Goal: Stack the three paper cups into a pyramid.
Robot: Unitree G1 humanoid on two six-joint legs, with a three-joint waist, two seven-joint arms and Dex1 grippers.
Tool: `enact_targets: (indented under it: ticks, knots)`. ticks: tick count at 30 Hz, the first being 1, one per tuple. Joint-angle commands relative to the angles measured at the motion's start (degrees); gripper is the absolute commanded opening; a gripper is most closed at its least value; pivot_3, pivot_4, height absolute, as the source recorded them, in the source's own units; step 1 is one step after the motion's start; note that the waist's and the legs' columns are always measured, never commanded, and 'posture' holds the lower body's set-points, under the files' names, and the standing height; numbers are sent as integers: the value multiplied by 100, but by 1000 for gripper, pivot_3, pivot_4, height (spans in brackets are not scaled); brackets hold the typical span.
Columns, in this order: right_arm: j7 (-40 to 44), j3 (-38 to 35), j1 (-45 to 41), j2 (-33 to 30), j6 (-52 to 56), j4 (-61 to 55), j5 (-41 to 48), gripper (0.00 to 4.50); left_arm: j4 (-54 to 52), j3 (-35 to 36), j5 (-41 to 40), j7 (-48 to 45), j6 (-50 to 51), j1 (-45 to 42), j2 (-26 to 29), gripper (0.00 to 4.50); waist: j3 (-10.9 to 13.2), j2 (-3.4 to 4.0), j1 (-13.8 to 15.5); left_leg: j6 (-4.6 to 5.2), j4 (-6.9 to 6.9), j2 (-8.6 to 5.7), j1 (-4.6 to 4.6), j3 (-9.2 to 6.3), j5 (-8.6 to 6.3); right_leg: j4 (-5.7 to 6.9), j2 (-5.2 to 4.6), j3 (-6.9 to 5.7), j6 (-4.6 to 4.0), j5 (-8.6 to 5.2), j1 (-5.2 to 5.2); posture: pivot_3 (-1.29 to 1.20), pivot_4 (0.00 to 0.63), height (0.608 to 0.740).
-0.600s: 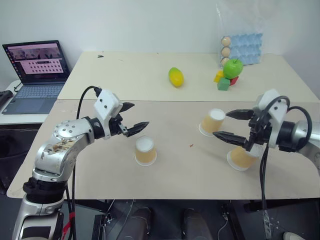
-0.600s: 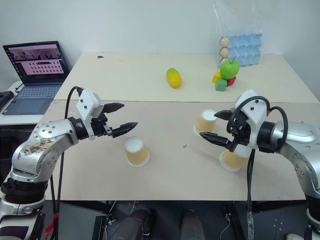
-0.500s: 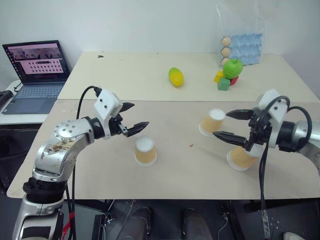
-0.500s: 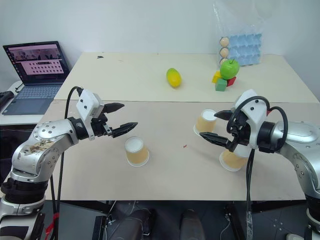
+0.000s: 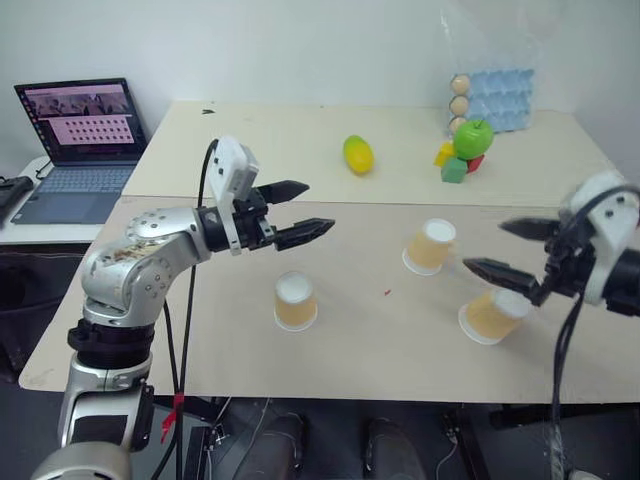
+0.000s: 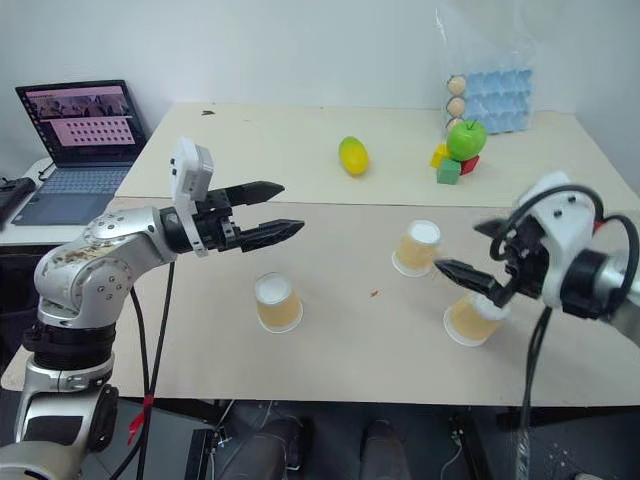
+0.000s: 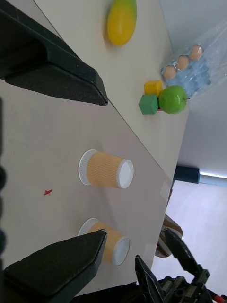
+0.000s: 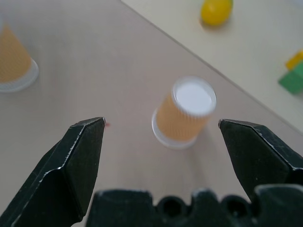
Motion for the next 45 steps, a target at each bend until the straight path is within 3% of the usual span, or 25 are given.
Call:
enact_targets:
  ticks: [1, 7, 12, 17, 22, 30, 38, 45]
  knots:
    - [224, -1080, 802, 80, -185, -178, -298, 4500, 174, -152, 217, -164, -347, -293, -95, 4474, 0, 0, 17, 0, 0, 0, 1, 1, 0, 0, 0, 2, 2, -1, 0, 0, 150, 740]
    - [372, -1643, 1682, 482, -443, -295, -430, 4500, 498, -342, 496, -369, -644, -385, -199, 4474, -1, 1, -20, 1, -1, 4, 6, 10, -1, -2, 2, 13, 7, -3, 2, 0, 150, 740]
    - [268, -1617, 1684, 617, -363, -526, -239, 4500, 625, -375, 620, -433, -738, -375, -252, 4474, -1, 1, -80, 1, -1, 10, 10, 18, -2, -3, 1, 22, 27, -14, 3, 0, 150, 740]
    - [202, -1542, 1371, 357, -307, -470, -182, 4500, 604, -346, 639, -439, -709, -339, -255, 4474, -1, 1, -80, 5, 0, 9, 7, 22, -4, -5, 1, 29, 31, -12, -1, 0, 150, 740]
    - [85, -1106, 485, 14, -219, -272, 118, 4500, 520, -322, 671, -372, -710, -242, -246, 4474, -1, 1, -82, 5, 0, 11, 10, 30, -4, -7, 1, 33, 33, -10, 1, 0, 150, 740]
    - [343, -1017, 1150, 167, -590, 2, -239, 4500, 335, -231, 652, -252, -651, -55, -163, 4474, 0, 0, -29, 23, 2, 5, 1, 32, -13, -15, -1, 39, 3, 10, -3, 0, 150, 740]
    - [85, -493, 1135, 840, -999, 306, -336, 4500, 243, -241, 629, -244, -555, -25, -132, 4474, -2, 0, -91, 19, 3, 11, 16, 43, -12, -11, 3, 52, 41, -6, 4, 0, 150, 740]
    - [-106, -99, 1063, 1056, -1105, 344, -420, 4500, 153, -224, 645, -186, -511, -7, -88, 4474, -2, 2, -83, 20, 2, 11, 14, 52, -13, -11, 6, 63, 15, 10, -5, 0, 150, 740]
